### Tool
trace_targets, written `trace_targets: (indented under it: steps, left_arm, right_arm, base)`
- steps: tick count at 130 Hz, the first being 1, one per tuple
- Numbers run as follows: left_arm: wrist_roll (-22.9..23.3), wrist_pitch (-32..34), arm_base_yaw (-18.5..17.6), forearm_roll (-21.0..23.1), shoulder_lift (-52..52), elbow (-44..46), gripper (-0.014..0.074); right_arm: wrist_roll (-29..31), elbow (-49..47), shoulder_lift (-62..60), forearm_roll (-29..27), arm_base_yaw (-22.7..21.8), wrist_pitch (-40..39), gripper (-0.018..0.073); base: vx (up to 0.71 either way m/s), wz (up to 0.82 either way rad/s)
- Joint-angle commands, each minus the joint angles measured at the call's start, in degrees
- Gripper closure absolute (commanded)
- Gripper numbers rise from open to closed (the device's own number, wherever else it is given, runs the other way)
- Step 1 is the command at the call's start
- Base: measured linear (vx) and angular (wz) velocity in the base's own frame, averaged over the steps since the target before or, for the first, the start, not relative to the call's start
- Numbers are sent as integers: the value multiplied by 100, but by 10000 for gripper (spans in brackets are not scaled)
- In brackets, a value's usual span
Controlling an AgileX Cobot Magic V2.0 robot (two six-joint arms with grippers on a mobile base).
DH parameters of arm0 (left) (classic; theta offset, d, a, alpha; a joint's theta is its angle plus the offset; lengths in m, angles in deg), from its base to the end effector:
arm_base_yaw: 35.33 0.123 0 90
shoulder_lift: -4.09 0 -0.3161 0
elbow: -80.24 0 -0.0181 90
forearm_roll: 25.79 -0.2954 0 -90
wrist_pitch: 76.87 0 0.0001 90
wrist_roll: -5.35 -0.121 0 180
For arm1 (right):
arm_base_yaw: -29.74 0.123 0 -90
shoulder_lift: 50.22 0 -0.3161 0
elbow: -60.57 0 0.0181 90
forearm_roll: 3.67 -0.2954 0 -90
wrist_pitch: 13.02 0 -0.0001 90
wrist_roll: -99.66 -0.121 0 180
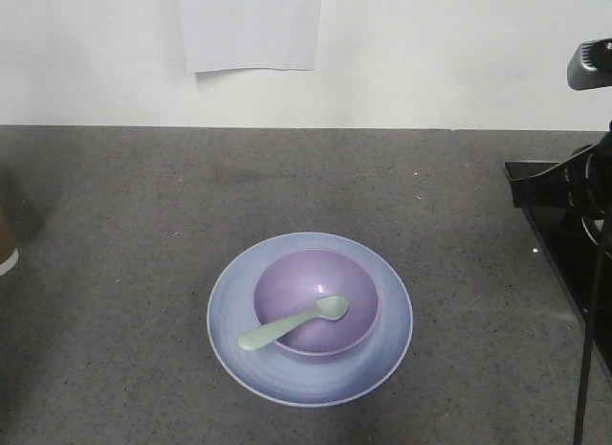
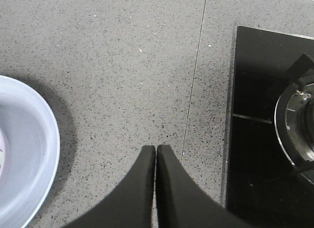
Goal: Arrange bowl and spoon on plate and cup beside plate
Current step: 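Move the left gripper down onto the brown paper cup rim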
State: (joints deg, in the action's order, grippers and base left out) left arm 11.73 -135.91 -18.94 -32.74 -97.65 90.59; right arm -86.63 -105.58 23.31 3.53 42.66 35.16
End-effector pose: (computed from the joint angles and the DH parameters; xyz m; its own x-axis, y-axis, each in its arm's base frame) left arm 0.3991 0.1305 0.3389 -0.8158 -0.2904 -0.5001 -0.3702 0.9266 0.0658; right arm 0.2845 0.0537 0.3720 -0.6971 -0.1336 -0.7044 -0.1407 0.9889 -0.0483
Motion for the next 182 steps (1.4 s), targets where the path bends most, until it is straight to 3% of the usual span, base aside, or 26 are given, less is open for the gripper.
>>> trace_targets:
  steps: [1, 55, 69, 93, 118, 145, 182]
  left_arm:
    - [-419, 311, 69, 496, 179, 152, 232]
    - [-499, 310, 73, 513, -218, 152, 244]
    - [-541, 300, 73, 519, -366, 152, 315]
    - [-1180, 355, 68, 695, -373, 152, 606]
    - [-1617, 370, -30, 1578, -238, 152, 605]
    - [-1852, 335, -690, 1673, -33, 152, 605]
    - [-1846, 267, -2097, 1680, -20, 152, 605]
  right_arm:
    - [-9, -157, -126, 108, -35, -307, 564]
    - [-9, -157, -126, 108, -35, -314, 564]
    - [-9, -157, -126, 108, -35, -314, 564]
    - [-9, -157, -126, 108, -35, -308, 564]
    - [-9, -157, -126, 108, -35, -308, 564]
    - [-9, -157, -126, 108, -35, -309, 564]
    - [-9, -157, -126, 108, -35, -314, 564]
  base:
    - [0, 0]
    - [0, 0]
    - [0, 0]
    - [0, 0]
    - [0, 0]
    - [0, 0]
    - [0, 0]
